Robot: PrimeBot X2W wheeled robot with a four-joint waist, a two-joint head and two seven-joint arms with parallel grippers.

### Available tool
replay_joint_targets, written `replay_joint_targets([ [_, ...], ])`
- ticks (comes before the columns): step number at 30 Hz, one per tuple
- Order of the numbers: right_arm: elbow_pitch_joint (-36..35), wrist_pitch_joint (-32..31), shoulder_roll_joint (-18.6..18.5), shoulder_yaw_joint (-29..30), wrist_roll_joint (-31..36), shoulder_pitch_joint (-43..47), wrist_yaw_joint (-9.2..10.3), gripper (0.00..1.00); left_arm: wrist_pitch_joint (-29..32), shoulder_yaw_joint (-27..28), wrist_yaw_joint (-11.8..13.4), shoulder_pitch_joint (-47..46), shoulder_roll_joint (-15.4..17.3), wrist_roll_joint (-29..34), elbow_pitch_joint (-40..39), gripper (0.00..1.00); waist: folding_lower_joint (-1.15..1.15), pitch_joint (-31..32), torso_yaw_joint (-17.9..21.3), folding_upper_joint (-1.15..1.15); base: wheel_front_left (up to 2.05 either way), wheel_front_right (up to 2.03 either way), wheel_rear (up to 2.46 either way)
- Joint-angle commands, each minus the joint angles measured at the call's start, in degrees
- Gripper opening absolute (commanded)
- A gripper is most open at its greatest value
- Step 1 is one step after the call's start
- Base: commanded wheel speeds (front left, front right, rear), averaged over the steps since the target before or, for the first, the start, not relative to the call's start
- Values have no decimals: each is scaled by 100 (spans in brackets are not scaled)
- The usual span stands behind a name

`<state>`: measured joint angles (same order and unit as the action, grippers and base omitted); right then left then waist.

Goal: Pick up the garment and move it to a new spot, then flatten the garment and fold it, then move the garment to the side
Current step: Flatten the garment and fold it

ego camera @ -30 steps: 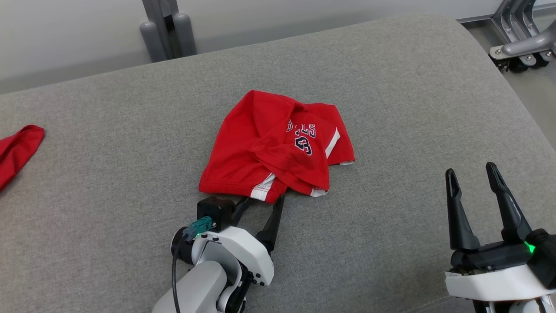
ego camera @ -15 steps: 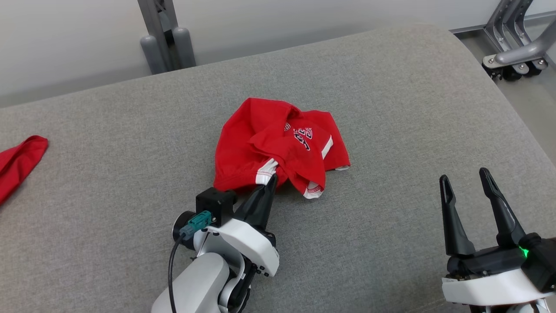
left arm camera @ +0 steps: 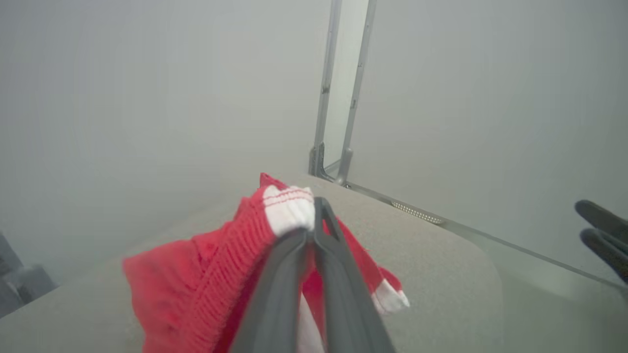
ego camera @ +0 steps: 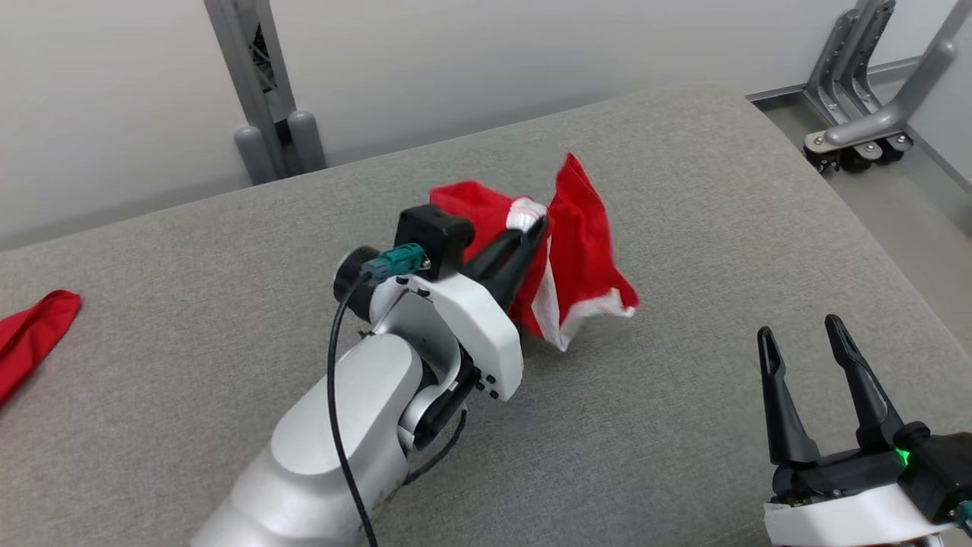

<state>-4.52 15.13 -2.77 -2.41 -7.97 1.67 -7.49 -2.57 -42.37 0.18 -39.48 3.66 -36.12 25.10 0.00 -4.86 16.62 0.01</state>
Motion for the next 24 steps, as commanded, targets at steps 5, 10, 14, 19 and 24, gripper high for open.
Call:
replay_joint_targets([
  [5, -2, 8, -25, -10, -66, -25, -1, 100, 95, -215, 5, -19, -63, -462, 339, 0, 0, 18, 292, -1, 0, 0, 0],
  [10, 36, 8, -24, 46, -49, 50, -1, 100, -154, -578, 43, -430, -61, -1116, -39, 0, 0, 59, 322, -1, 0, 0, 0],
  [14, 50, 8, -23, 44, -35, 81, -1, 100, -292, -854, 249, -919, -60, -1502, -135, 0, 0, 106, 261, -1, 0, 0, 0],
  [19, 8, 8, -25, 56, -50, 79, -1, 100, -150, -1296, 358, -1078, -59, -1777, 169, 0, 0, 64, -14, -1, 0, 0, 0],
  [24, -39, 8, -24, 137, -61, 77, -1, 100, 30, -1550, 106, -709, 219, -1849, 609, 0, 0, -36, -397, -1, 0, 0, 0],
])
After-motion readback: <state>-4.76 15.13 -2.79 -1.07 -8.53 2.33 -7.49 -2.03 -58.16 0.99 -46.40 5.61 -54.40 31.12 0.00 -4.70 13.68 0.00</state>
